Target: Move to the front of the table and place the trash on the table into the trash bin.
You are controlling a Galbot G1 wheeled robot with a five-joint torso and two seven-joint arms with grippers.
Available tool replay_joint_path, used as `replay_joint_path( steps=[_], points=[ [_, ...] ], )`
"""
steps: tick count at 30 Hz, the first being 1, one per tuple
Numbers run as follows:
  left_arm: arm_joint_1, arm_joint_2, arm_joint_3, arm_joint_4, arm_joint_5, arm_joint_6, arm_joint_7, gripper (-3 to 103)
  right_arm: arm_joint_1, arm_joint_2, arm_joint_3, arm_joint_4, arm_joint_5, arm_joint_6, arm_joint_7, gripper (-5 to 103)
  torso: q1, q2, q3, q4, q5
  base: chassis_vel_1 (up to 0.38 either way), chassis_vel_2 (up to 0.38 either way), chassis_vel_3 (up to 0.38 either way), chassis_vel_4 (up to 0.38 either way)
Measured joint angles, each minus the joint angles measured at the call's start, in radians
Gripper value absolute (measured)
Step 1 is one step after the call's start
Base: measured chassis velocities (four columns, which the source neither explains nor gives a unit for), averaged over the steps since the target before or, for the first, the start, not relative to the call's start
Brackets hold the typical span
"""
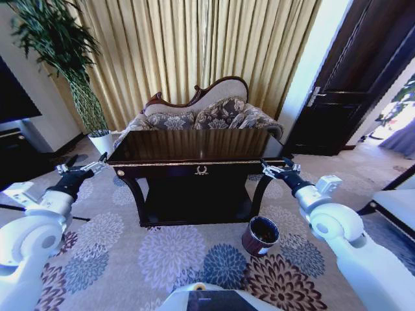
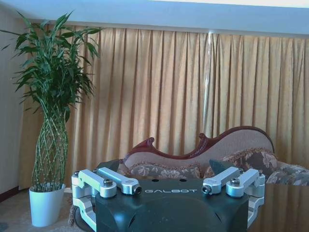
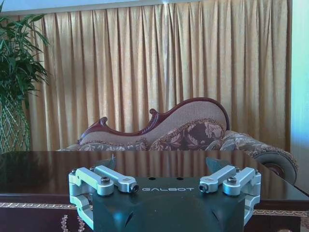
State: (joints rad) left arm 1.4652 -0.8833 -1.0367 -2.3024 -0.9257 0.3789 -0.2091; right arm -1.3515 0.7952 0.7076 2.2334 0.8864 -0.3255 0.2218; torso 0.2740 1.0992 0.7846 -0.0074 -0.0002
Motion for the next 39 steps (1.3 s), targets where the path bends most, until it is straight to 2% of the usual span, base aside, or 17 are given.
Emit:
replay_joint_path(
  steps=[19,39],
  points=[
    [0.001,-0.001,0.001,-0.001,-0.001,-0.002,0.004,100,-0.008,-0.001,0.009,0.013,-0.002,0.005,-0.001,100,0.000,0.000,0.000,0.0000,0.0000,0.002,-0.003,-0.002,0.002],
    [0.002,-0.001,0.005,-0.004,-0.001,-0.003,0.007,100,-0.011,0.002,0.016,0.013,-0.003,0.009,-0.001,100,0.000,0.000,0.000,0.0002,-0.0002,0.103,-0.105,-0.111,0.104]
  ],
)
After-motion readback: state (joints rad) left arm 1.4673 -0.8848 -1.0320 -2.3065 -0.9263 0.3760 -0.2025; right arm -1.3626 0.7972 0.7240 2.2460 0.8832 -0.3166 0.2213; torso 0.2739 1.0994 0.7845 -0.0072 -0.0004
